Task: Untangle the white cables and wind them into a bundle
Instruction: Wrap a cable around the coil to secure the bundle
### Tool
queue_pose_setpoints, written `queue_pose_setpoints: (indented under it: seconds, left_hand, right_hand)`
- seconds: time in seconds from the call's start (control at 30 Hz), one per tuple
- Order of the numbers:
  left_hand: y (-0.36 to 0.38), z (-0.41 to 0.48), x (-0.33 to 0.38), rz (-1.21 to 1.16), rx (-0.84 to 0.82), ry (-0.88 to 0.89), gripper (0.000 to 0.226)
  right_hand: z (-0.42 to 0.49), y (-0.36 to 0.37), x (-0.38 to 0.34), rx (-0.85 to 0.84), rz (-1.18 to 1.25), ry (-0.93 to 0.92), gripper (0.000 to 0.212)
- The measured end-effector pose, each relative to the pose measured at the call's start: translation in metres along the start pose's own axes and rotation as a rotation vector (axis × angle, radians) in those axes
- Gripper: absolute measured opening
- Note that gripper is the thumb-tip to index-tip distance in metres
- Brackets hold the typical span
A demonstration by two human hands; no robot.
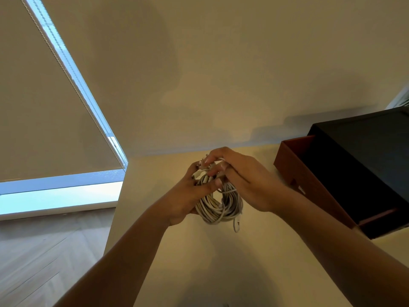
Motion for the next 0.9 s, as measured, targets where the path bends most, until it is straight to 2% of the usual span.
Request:
queue_pose_setpoints:
  seconds: [0.17,0.4,0.6,0.7,0.8,0.9]
  left_hand:
    - [0.000,-0.003,0.002,-0.052,-0.044,-0.010,0.059]
    - [0.000,-0.005,0.004,-0.090,-0.048,0.002,0.053]
    - [0.001,-0.006,0.001,-0.083,-0.066,-0.017,0.054]
    - [0.001,-0.005,0.001,-0.074,-0.054,-0.018,0.052]
    - [0.002,-0.004,0.000,-0.048,0.004,-0.009,0.037]
    - [0.001,-0.001,0.001,-0.039,0.039,-0.004,0.040]
  right_hand:
    - [-0.002,-0.001,0.004,-0.036,-0.047,-0.021,0.037]
    - [0.001,0.003,0.014,-0.004,-0.258,-0.064,0.030]
    - [-0.002,0.004,0.013,0.106,-0.097,-0.029,0.025]
    - [-0.003,0.002,0.009,0.090,-0.020,-0.002,0.030]
    - [-0.004,0.000,0.003,0.101,-0.130,-0.073,0.019]
    - [-0.008,0.003,-0.004,0.130,-0.302,-0.229,0.014]
Point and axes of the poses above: each hand's wrist, its own z-axis towards the middle knuckle, its own y-axis out of the palm, x = y × z, the point moved 1 cm from there along z, towards the middle knuckle, and after that the axes turned 1 degree about x, right-handed, at the moved point
